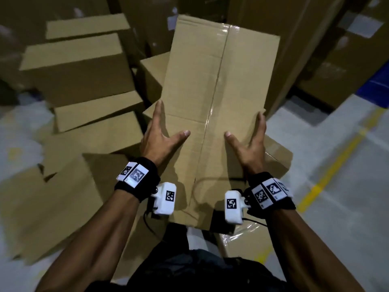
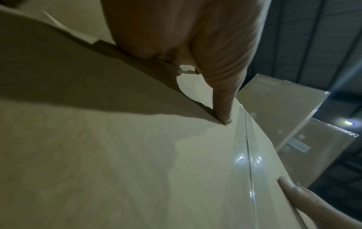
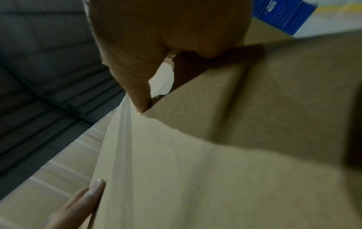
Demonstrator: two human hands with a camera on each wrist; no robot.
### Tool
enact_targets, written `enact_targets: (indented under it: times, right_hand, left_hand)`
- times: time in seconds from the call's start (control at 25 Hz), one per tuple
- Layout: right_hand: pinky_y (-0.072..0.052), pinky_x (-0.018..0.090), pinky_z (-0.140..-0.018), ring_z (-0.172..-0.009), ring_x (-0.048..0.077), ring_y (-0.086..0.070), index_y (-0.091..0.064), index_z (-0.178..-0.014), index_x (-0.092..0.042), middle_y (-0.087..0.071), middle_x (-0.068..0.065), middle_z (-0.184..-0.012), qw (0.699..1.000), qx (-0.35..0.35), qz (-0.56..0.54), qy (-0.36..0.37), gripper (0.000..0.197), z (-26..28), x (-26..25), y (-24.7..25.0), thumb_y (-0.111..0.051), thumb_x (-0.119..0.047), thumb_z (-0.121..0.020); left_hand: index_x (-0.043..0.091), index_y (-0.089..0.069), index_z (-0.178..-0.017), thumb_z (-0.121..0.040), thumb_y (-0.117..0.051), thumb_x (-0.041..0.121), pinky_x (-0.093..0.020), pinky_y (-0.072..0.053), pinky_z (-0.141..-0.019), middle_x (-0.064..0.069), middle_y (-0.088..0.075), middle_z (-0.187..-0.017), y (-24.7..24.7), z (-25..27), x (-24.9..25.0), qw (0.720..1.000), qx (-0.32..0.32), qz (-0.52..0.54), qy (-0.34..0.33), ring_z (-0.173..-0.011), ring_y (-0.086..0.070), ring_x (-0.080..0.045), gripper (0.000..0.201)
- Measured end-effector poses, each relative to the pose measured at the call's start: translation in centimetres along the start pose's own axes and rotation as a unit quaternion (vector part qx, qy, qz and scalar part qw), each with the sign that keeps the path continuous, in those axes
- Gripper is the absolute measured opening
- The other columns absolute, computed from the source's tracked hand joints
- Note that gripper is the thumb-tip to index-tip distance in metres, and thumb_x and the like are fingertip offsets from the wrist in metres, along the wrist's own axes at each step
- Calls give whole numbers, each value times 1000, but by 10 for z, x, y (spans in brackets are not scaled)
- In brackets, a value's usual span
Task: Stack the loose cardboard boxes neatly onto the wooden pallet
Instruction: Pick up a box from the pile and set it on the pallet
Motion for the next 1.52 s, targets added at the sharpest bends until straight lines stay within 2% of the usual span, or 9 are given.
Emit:
enact_targets:
  times: [0.24, 0.4, 0.48, 0.72, 0.88, 0.96, 1.16, 1.28, 1.52]
  right_hand:
    - [-26, 50, -117, -146, 31, -29, -9, -155, -48, -23, 0, -165, 991, -127, 38, 27, 99, 94, -49, -4, -78, -40, -84]
    - [-24, 57, -120, -148, 27, -26, -9, -154, -52, -21, -4, -165, 975, -210, 15, 70, 101, 145, -76, -39, -79, -39, -83]
    - [-24, 56, -120, -149, 25, -24, -8, -154, -52, -19, -7, -166, 963, -251, 13, 95, 102, 177, -90, -59, -79, -41, -82]
    - [-24, 61, -119, -149, 25, -24, -8, -154, -50, -20, -6, -165, 926, -351, 13, 140, 102, 302, -121, -122, -79, -43, -82]
    - [-21, 58, -120, -149, 22, -21, -7, -156, -48, -16, -10, -166, 897, -409, 20, 166, 102, 424, -130, -165, -78, -46, -82]
    - [-21, 56, -120, -148, 22, -22, -8, -157, -47, -16, -9, -166, 887, -434, 17, 153, 100, 483, -133, -183, -77, -41, -84]
    - [-28, 61, -117, -148, 26, -27, -7, -148, -61, -21, -10, -165, 838, -524, 7, 155, 100, 649, -133, -242, -79, -46, -80]
    - [-29, 56, -118, -148, 22, -27, -9, -150, -57, -21, -10, -165, 803, -571, 3, 171, 99, 732, -133, -272, -79, -46, -80]
    - [-31, 55, -118, -143, 14, -29, -9, -146, -64, -24, -11, -164, 718, -672, 10, 178, 97, 889, -135, -344, -78, -49, -80]
  left_hand:
    - [56, -12, -150, -75, -81, 49, -31, -26, -114, 16, -23, -161, 82, 134, -9, 992, 126, 19, 10, -134, -24, 4, 102]
    - [59, -9, -149, -71, -79, 58, -44, -26, -119, 20, -20, -161, 142, 202, -21, 977, 209, 6, 35, -144, -24, -4, 104]
    - [56, -9, -150, -73, -79, 57, -41, -26, -118, 19, -20, -162, 176, 240, -30, 967, 249, 1, 50, -141, -23, -1, 104]
    - [50, -10, -153, -76, -79, 51, -27, -22, -107, 16, -26, -161, 272, 369, -65, 925, 361, -26, 117, -146, -27, -13, 103]
    - [56, -10, -149, -70, -78, 61, -45, -26, -118, 14, -30, -159, 344, 478, -115, 899, 412, -28, 146, -145, -31, -14, 104]
    - [59, -10, -147, -66, -77, 65, -50, -30, -116, 14, -31, -159, 376, 527, -135, 889, 428, -24, 158, -144, -33, -14, 104]
    - [47, -14, -153, -71, -81, 56, -38, -32, -115, 7, -33, -159, 462, 678, -188, 839, 498, -36, 217, -143, -35, -17, 106]
    - [46, -13, -154, -75, -79, 53, -27, -32, -100, 6, -37, -157, 495, 752, -209, 797, 539, -44, 268, -141, -38, -21, 103]
    - [51, -12, -151, -65, -73, 67, -46, -38, -111, 8, -38, -155, 557, 881, -259, 715, 615, -31, 332, -139, -42, -24, 106]
Point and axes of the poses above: each hand's wrist, its own z-axis away from the middle knuckle, its own y-axis out of the back of the hand, x = y × z, the point moved 5 cm from there along -z, towards the middle knuckle
